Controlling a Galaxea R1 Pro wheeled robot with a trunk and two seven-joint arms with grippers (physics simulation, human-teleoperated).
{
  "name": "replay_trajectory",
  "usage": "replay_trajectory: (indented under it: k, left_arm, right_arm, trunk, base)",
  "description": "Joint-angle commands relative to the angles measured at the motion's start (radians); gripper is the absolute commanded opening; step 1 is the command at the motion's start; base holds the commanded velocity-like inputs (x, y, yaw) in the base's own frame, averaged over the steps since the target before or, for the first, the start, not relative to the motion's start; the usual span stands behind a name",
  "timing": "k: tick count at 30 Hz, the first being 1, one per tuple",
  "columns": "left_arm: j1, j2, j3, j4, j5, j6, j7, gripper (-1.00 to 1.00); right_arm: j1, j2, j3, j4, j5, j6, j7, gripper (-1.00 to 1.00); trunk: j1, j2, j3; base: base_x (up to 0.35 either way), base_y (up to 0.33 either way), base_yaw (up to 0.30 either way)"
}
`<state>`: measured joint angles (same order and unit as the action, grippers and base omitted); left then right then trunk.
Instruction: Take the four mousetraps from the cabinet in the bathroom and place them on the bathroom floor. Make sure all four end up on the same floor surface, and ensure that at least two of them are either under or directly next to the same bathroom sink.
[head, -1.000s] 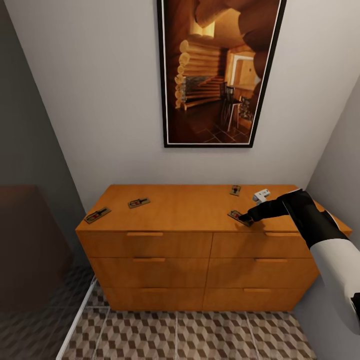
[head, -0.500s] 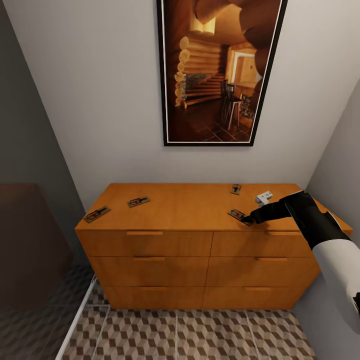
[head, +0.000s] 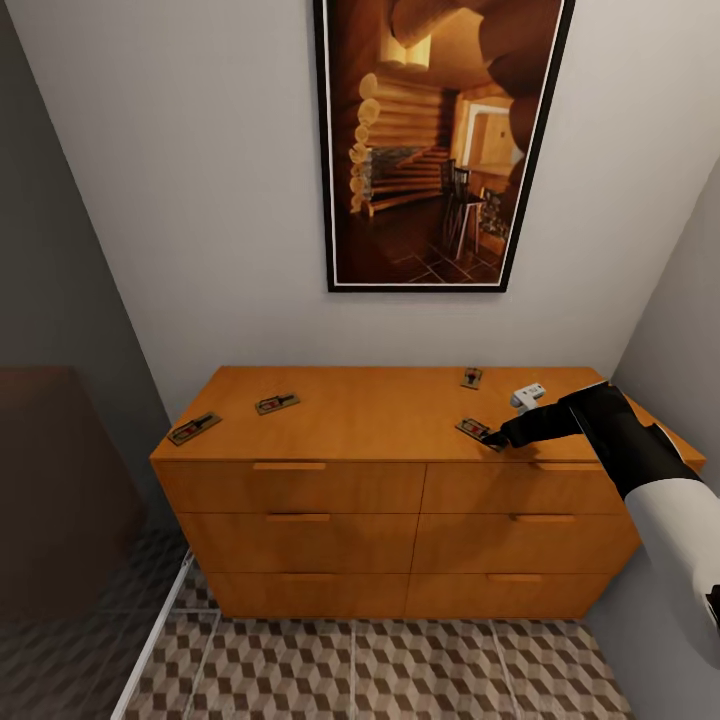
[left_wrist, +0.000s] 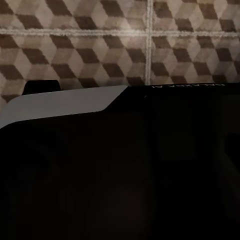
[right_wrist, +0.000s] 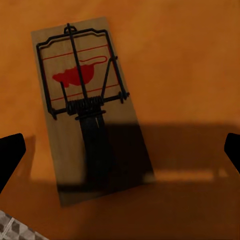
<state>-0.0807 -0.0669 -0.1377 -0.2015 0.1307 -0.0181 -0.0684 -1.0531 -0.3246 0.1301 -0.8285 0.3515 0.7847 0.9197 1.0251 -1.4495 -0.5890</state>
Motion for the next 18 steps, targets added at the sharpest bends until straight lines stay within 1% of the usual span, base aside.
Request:
replay_trajectory:
  k: [1,18]
  left_arm:
    - [-0.001,0.001,-0.008,0.0,0.01,-0.002,-0.001,1.0]
    - [-0.001,0.001,-0.008,0.0,0.01,-0.002,-0.001,1.0]
  right_arm:
    - [-0.001,-0.001,0.001,-0.001,0.01,0.001,0.009,1.0]
    - [-0.001,-0.001,0.002,-0.001,0.01,0.001,0.008,1.0]
  trunk:
    - [0.0,-0.001,-0.001]
    - [0.0,-0.001,-0.001]
  base:
    - [0.0,0.0,0.0]
    - [0.0,0.027,0.0]
